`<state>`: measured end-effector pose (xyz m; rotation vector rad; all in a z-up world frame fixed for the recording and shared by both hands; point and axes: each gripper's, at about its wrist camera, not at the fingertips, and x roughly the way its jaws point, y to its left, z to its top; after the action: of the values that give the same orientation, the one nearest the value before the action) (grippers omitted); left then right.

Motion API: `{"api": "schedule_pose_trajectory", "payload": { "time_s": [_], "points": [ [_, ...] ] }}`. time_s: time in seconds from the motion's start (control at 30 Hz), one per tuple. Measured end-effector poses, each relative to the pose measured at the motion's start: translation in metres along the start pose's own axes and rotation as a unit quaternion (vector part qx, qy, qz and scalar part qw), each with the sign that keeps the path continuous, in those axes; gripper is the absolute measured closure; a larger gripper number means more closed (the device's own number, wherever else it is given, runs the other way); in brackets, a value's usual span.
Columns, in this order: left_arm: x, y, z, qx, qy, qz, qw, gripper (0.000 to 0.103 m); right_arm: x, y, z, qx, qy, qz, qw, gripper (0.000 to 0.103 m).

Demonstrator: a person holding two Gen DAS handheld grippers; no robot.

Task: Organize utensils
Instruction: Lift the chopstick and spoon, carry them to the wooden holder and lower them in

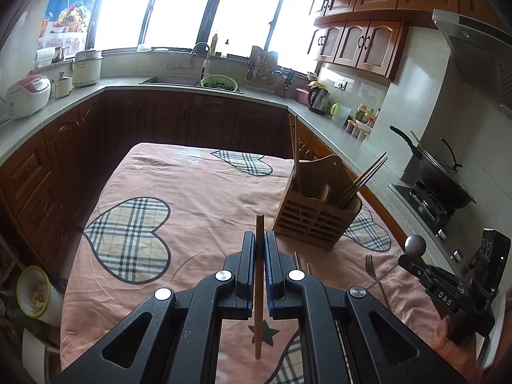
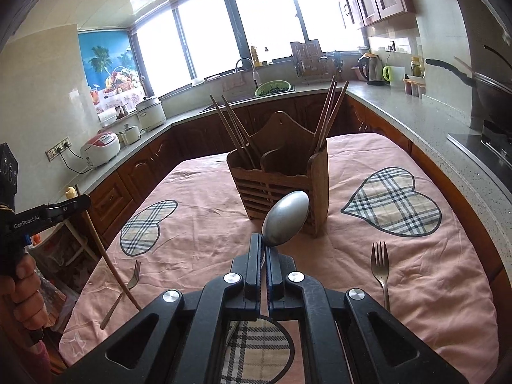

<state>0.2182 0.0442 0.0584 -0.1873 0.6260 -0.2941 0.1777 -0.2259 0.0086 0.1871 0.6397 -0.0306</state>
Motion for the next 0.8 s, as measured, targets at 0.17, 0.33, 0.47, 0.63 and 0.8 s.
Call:
{"api": "schedule_pose_trajectory", "payload": {
  "time_s": [0.17,0.33,0.47,0.63,0.8],
  "points": [
    [-0.004,-0.003,0.007,0.003,-0.014,-0.005,0.9999,0.099,-0.004,0.001,0.005,-0.004,-0.009,-0.001,1.000,0.101],
    [-0.005,-0.005,0.016,0.007,-0.028,-0.012,0.9995,0.099,-0.008,-0.001,0.014,-0.005,-0.022,-0.004,1.000,0.101],
    [-0.004,-0.009,0.025,0.011,-0.040,-0.019,0.9990,0.099,-0.010,-0.004,0.025,-0.008,-0.035,-0.008,0.999,0.101],
    [-0.001,-0.013,0.039,0.014,-0.056,-0.028,0.9979,0.099,-0.012,-0.009,0.040,-0.010,-0.053,-0.014,0.998,0.101],
    [0.006,-0.018,0.053,0.020,-0.076,-0.036,0.9963,0.099,-0.011,-0.012,0.059,-0.018,-0.073,-0.024,0.997,0.101]
  ]
}}
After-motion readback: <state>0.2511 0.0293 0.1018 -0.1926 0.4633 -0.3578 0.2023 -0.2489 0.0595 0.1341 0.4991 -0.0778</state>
